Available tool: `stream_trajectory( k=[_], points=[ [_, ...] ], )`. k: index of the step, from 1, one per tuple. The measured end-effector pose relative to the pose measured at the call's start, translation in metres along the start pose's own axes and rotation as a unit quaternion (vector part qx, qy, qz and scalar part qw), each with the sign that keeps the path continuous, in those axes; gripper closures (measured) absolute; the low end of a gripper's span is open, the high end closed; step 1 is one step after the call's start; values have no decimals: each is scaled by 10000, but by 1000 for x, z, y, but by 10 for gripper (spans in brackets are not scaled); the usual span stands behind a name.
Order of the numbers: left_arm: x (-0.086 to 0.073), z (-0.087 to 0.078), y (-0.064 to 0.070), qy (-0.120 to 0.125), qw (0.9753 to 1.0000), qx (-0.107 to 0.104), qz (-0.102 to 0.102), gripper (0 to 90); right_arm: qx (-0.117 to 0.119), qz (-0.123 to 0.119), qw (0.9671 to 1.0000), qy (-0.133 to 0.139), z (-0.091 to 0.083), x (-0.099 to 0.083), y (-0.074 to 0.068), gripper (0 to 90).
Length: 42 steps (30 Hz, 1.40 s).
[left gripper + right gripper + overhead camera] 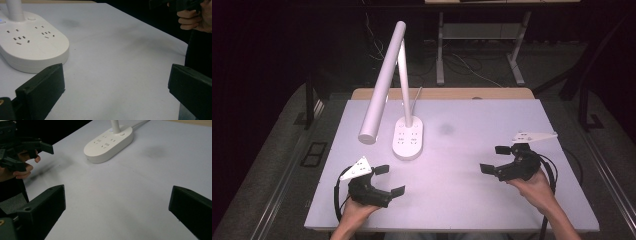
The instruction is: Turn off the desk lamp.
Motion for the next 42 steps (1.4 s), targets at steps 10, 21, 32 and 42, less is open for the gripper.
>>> stream_trajectory(
  k=[10, 21, 32, 42],
  points=[
    [0, 0, 0, 16, 10000, 4, -27, 0, -1, -119, 9998, -156, 12, 18, 0, 9],
    [0, 1, 1, -6, 10000, -23, -14, 0, 42, -257, 9992, -294, 25, 45, 1, 9],
    [0, 1, 0, 15, 10000, -49, -31, 0, 215, -319, 9986, -375, 44, 75, 1, 9],
    [0, 0, 0, 1, 10000, -80, -23, 0, 328, -230, 9978, -531, 66, 94, 10, 9]
  ],
)
Point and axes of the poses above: each handheld gripper's, and its own axes: z roughly forward along the jaws, x roughly out of its top, y roughly to its right, the point moved 2 cm from there along z, roughly forward along the jaws, and after that the axes turned 12 degrees about x, right-handed, at the moved point
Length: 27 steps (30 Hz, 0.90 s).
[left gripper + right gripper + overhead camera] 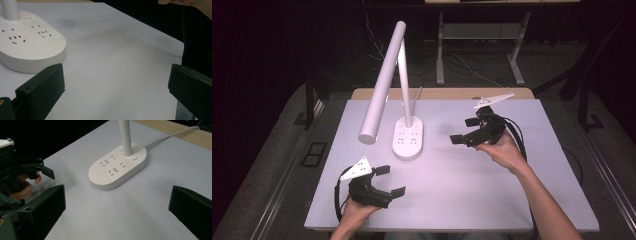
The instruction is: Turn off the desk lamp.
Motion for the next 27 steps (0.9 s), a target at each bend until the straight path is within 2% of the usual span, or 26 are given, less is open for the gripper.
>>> stream_trajectory(
  k=[14, 23, 27],
  points=[
    [0, 0, -2, 4, 10000, 25, 32, 0, 31, 35, 10000, -40, 25, 27, 15, 9],
    [1, -3, -4, 52, 10000, 34, -13, 0, -90, 289, 9995, -60, 42, 41, 32, 10],
    [1, -3, -4, 54, 10000, 40, -11, 0, -118, 267, 9995, -84, 46, 45, 39, 53]
  ],
)
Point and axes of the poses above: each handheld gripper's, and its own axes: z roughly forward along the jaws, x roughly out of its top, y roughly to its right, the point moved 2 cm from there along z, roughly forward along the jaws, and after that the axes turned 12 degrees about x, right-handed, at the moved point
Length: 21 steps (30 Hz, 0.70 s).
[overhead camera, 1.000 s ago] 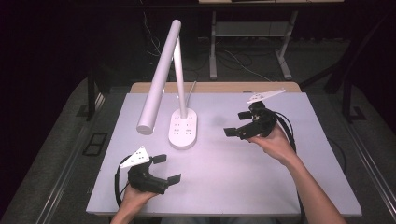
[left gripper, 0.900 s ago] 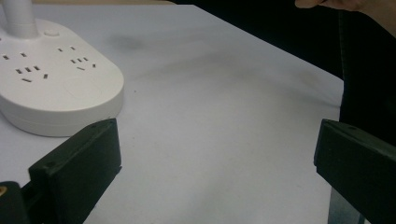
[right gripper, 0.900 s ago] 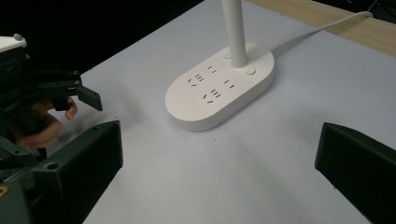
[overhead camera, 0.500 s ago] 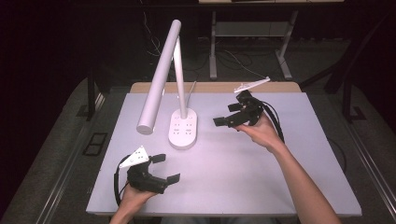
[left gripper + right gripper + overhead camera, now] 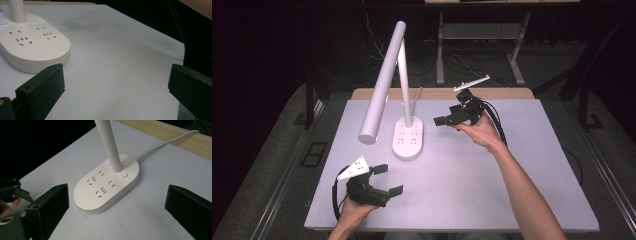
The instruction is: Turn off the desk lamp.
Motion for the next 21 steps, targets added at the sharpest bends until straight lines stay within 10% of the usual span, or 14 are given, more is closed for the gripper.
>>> stream_trajectory(
  k=[6, 21],
  points=[
    [0, 0, 0, 2, 10000, -8, -9, 0, -82, 16, 10000, 44, 4, 11, 5, 72],
    [1, -2, -2, 45, 10000, -10, -33, 0, 127, 13, 9999, 89, 37, 34, 18, 561]
  ],
)
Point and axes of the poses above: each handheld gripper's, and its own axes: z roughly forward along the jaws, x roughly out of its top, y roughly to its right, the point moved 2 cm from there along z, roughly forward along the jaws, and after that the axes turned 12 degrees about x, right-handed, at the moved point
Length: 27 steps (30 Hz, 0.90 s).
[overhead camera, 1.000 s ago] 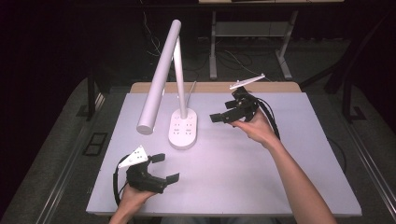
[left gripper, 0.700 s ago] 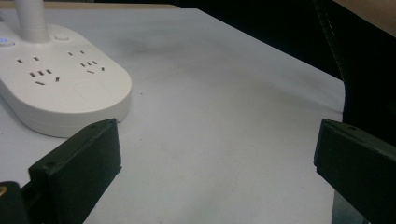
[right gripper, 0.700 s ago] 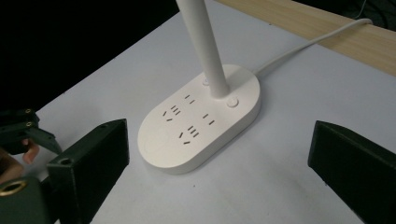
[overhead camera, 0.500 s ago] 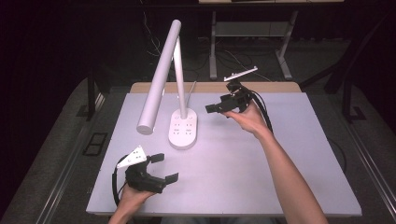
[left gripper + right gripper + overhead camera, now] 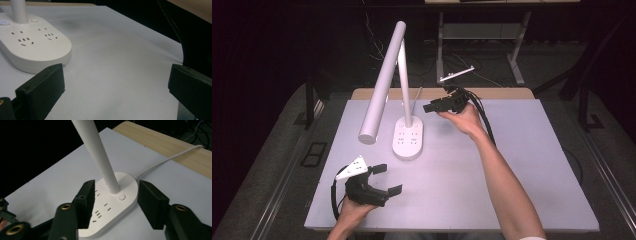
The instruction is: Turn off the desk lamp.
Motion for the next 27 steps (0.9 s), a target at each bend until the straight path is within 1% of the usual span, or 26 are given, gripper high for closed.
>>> stream_trajectory(
  k=[1, 2, 3, 5, 6, 7, 8, 9, 10, 11, 12, 13, 14, 15, 16, 17, 20, 21, 24, 27],
  points=[
    [0, 0, 0, -1, 10000, -4, 7, 0, 0, 0, 10000, 0, 0, 0, 0, 561],
    [0, 0, -1, -2, 10000, -4, 26, 0, 39, 29, 10000, -2, 7, 0, 3, 642],
    [0, 0, -1, -6, 10000, -6, 22, 0, 55, 54, 10000, -9, 9, 1, 4, 693],
    [0, -1, -1, -3, 10000, 4, 0, 0, 104, 67, 9999, -37, 16, 1, 8, 763],
    [0, -1, -2, -4, 10000, 5, 0, 0, 126, 101, 9999, -57, 19, 1, 9, 790],
    [0, -1, -2, -4, 10000, 4, -3, 0, 126, 101, 9999, -57, 19, 1, 9, 790],
    [0, -1, -2, 1, 10000, 2, -9, 0, 146, 121, 9998, -66, 21, 1, 11, 816],
    [0, -1, -2, 9, 10000, 8, -23, 0, 151, 142, 9998, -52, 27, 1, 14, 863],
    [0, -1, -3, 11, 10000, 5, -5, 0, 152, 133, 9998, -41, 29, 0, 16, 879],
    [0, -1, -3, 6, 10000, 2, -2, 0, 152, 133, 9998, -41, 29, 0, 16, 879],
    [0, -1, -3, 0, 10000, -3, 4, 0, 157, 160, 9997, -36, 31, -1, 18, 899],
    [0, -1, -3, 3, 10000, -15, -6, 0, 187, 218, 9996, 0, 35, -3, 20, 900],
    [0, -1, -3, -3, 10000, -24, -11, 0, 261, 360, 9990, 2, 43, -7, 24, 900],
    [0, 0, -3, 1, 10000, -31, -29, 0, 247, 357, 9990, -57, 47, -9, 26, 900],
    [0, 0, -3, 3, 10000, -32, -40, 0, 247, 357, 9990, -57, 47, -9, 26, 900],
    [0, 0, -3, 7, 10000, -33, -39, 0, 207, 343, 9991, -113, 53, -11, 27, 900],
    [0, -1, -3, 13, 10000, -42, -36, 0, 186, 374, 9989, -198, 72, -18, 30, 900],
    [0, -2, -3, 12, 10000, -47, -39, 0, 186, 374, 9989, -198, 72, -18, 30, 900],
    [0, -2, -3, 14, 10000, -47, -38, 0, 141, 418, 9986, -286, 80, -22, 32, 900],
    [0, -1, -3, 9, 10000, -44, -30, 0, 118, 447, 9984, -320, 85, -25, 35, 900]
  ],
)
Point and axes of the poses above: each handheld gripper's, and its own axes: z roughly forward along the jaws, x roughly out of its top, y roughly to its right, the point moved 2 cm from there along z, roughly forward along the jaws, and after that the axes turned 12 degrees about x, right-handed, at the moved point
